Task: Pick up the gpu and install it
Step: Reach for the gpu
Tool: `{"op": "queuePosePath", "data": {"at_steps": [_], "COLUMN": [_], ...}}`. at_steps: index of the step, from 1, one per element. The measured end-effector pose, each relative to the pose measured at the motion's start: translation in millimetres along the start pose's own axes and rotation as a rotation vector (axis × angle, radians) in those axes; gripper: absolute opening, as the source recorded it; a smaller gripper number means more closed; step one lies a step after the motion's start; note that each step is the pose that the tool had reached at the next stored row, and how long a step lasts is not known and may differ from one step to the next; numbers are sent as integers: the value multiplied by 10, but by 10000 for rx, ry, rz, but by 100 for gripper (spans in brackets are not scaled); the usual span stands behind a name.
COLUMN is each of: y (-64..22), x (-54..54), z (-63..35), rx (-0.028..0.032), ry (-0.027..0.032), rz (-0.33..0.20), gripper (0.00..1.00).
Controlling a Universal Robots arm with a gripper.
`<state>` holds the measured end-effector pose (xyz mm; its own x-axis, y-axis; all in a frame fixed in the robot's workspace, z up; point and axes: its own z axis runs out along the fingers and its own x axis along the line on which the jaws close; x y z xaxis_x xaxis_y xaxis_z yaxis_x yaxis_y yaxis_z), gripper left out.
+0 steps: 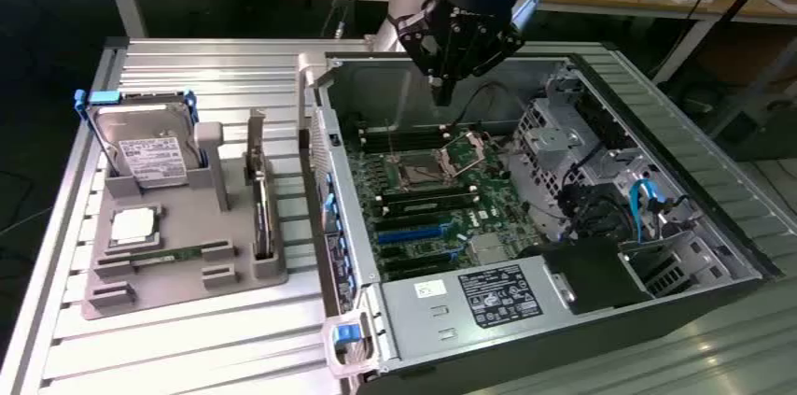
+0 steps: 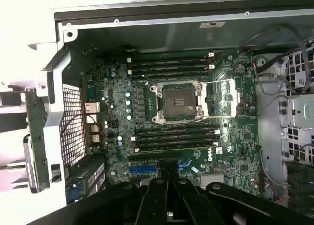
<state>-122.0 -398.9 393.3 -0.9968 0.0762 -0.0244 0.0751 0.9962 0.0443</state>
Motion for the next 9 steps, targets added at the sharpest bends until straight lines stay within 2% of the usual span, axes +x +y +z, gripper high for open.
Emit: {"op": "queuePosePath", "data": {"at_steps": [1, 2, 3, 9], "y": [0, -21, -29, -60], "x": [0, 90, 133, 342], "z": [0, -3, -4, -11], "rx": [0, -3, -4, -7], "ry": [-1, 0, 0, 0], "rz": [0, -2, 0, 1], "gripper": [11, 11, 11, 11]}}
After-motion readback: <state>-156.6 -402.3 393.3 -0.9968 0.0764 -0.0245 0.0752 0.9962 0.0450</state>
